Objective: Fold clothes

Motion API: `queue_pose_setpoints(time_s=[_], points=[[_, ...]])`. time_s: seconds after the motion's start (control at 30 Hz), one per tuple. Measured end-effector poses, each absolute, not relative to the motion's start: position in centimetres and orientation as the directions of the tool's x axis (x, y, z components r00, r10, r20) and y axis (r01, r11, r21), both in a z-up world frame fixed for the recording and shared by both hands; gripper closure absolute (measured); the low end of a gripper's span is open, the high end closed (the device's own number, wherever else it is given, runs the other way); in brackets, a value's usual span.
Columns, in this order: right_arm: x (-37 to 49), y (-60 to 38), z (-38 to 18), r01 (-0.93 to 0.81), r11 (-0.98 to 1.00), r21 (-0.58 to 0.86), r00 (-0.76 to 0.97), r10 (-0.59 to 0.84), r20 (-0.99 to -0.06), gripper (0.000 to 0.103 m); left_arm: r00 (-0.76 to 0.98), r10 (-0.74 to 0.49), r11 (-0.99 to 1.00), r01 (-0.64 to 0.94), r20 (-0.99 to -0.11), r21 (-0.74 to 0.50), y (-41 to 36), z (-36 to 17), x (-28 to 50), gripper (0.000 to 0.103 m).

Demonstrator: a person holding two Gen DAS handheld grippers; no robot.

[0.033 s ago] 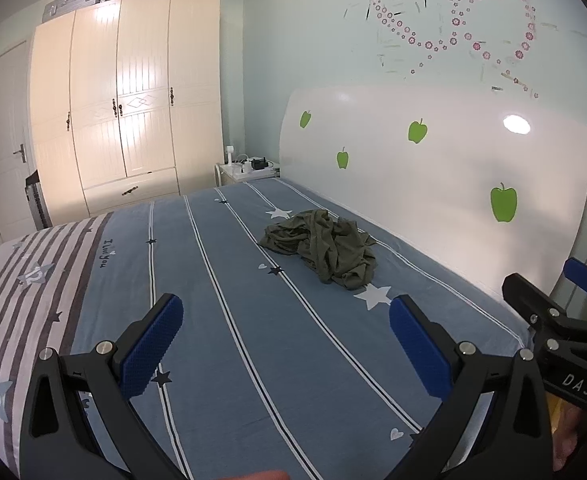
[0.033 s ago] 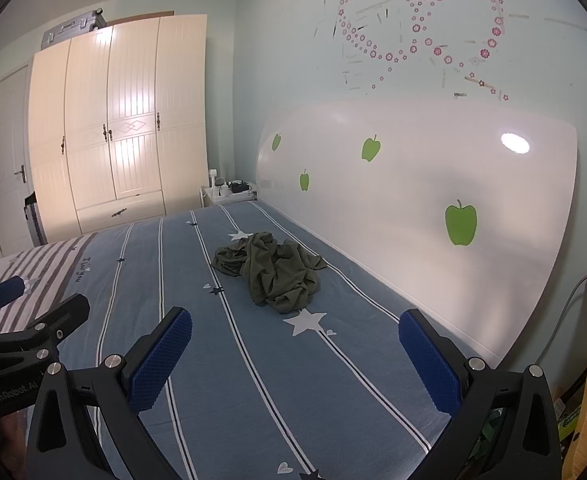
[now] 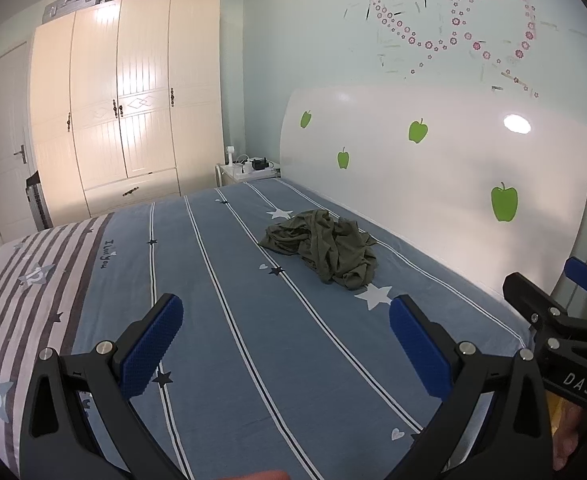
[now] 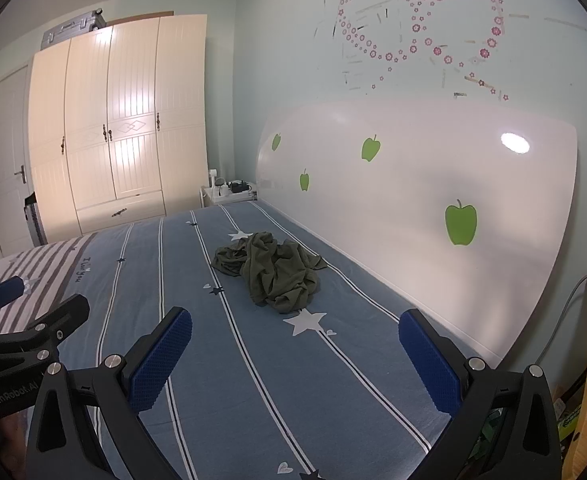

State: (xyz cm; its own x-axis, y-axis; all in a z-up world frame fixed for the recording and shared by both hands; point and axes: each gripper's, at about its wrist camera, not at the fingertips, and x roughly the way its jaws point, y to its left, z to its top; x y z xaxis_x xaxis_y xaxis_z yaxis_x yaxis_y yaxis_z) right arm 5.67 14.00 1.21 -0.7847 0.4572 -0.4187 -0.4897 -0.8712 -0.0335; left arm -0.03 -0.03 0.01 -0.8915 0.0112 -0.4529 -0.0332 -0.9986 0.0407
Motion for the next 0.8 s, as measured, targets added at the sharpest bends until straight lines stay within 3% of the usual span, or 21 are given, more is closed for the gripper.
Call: queue_pose_setpoints(time_s=[0.17, 0.8], points=[[5.8, 14.0, 1.2, -0.49, -0.871, -0.027, -0.785, 0.454, -0.422, 0.0, -0.889, 0.038, -0.999, -0.041, -0.457, -0.003, -1.3, 0.1, -0.4, 0.001], [5.9, 13.8, 0.6, -0.491, -0.871, -0.031, -0.785, 0.458, -0.418, 0.0, -0.896, 0.044, -0.998, -0.061, -0.442, 0.024, -0.1, -0.1, 0.1, 0.001]])
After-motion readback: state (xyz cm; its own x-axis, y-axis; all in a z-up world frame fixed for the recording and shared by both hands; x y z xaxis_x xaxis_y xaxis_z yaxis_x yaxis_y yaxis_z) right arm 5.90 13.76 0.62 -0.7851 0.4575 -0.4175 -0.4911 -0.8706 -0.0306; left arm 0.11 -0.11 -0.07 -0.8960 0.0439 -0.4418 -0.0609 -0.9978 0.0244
